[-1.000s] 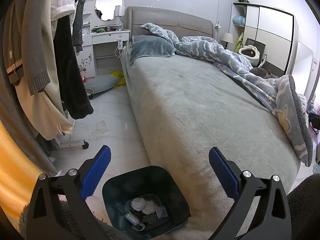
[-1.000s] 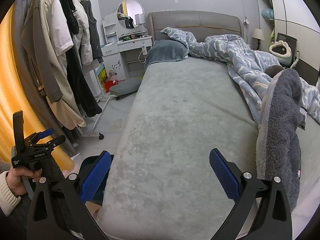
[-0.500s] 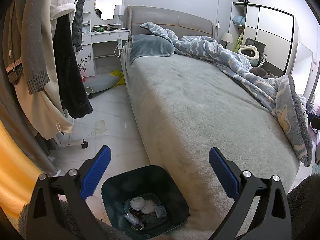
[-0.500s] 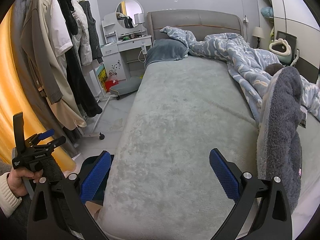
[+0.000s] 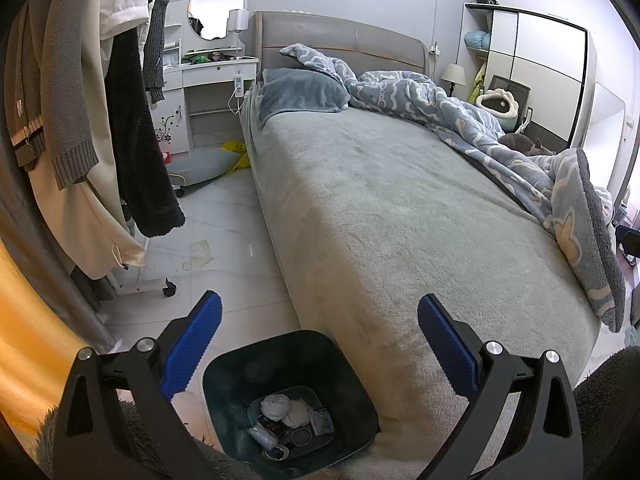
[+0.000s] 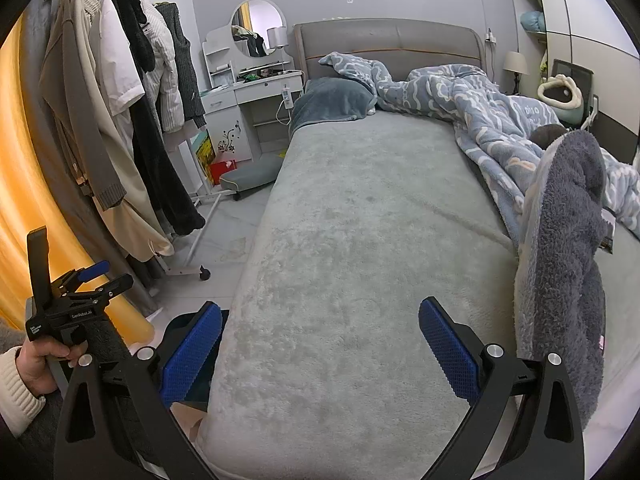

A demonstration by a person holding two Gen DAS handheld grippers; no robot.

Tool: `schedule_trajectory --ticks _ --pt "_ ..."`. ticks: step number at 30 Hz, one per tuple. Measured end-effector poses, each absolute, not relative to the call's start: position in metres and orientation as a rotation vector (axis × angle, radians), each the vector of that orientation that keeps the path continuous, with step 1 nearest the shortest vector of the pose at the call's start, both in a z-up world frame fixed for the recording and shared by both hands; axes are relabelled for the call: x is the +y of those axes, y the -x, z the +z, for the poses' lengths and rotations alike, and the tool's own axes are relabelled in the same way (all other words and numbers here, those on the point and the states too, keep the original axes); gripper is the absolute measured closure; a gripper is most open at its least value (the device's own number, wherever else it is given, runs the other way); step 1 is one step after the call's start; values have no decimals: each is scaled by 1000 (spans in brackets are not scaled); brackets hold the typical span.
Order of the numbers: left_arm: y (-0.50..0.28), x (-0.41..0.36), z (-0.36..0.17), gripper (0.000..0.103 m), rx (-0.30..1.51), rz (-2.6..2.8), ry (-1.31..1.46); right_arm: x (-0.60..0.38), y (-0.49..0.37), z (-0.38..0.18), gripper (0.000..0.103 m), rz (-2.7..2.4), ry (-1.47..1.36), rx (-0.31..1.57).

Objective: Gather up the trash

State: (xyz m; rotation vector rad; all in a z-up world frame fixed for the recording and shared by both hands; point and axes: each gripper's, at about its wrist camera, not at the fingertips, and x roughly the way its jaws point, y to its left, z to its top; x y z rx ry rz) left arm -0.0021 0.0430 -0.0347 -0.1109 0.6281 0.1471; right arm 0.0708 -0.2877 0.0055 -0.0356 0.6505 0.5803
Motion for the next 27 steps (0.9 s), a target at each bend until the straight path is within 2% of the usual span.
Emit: schedule_trajectory --ticks 27 --pt "3 36 -40 3 638 157 112 -287 -70 5 3 580 35 652"
